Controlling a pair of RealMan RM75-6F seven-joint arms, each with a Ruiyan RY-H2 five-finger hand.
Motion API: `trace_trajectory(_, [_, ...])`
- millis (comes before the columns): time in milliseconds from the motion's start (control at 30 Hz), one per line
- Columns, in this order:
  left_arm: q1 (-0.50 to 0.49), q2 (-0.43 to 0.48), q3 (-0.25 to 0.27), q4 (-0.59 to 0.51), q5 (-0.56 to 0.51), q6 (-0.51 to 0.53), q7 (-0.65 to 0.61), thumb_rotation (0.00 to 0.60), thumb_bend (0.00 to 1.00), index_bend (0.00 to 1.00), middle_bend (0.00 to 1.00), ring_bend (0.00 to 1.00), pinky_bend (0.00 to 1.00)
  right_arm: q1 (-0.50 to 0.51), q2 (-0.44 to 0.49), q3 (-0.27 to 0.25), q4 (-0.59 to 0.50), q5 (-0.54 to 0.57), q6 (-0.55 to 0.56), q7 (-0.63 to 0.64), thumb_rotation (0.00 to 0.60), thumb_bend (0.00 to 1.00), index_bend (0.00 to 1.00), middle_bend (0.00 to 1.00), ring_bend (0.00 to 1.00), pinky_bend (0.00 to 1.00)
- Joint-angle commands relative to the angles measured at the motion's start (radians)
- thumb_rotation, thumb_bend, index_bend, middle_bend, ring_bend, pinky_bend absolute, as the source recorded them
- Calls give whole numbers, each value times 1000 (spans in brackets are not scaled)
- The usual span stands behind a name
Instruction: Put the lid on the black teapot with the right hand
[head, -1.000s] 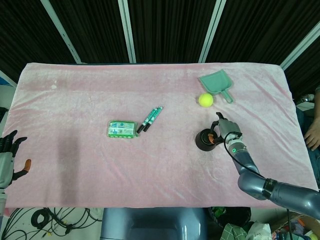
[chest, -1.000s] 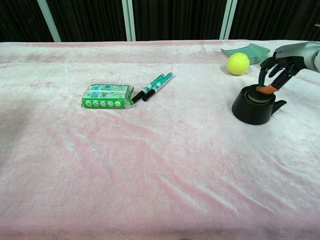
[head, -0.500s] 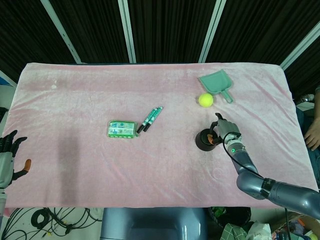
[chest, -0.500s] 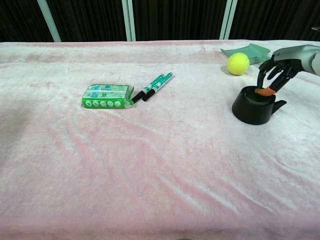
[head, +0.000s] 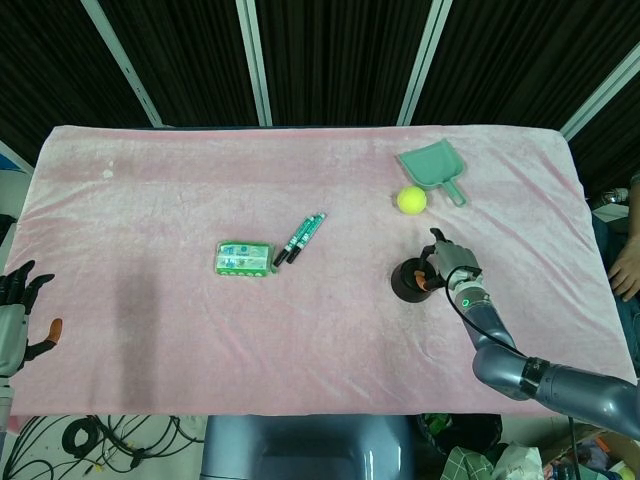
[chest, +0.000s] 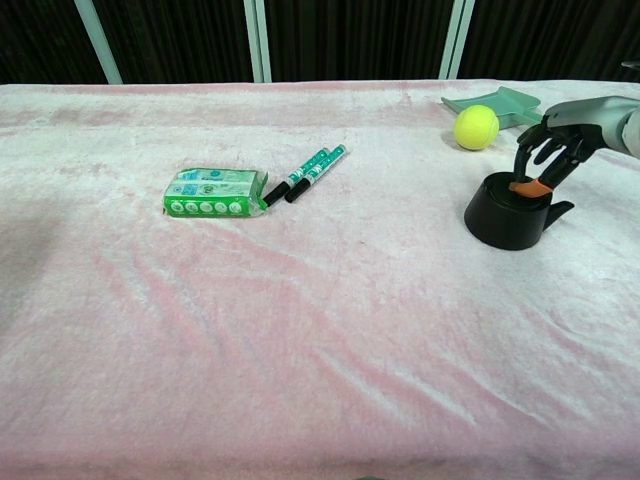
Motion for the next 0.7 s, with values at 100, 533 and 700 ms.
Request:
trace_trajectory(100, [1,0,0,0,0,1,0,600,408,176,1,0,0,-1,-4,-2,5,-1,-2,3,600,320,701,6,138,180])
trace_trajectory(533, [0,0,0,-1,-2,0,2,600,420,177,1,0,0,-2,6,-9,2,-15,-9,4,600,170,273,0,126,180])
trace_trajectory(700, [0,2,0,-4,-8,-2,9,600,444,178,1,0,0,1,14,-12,0,-5,-14,1,600,107,187,0,119,180])
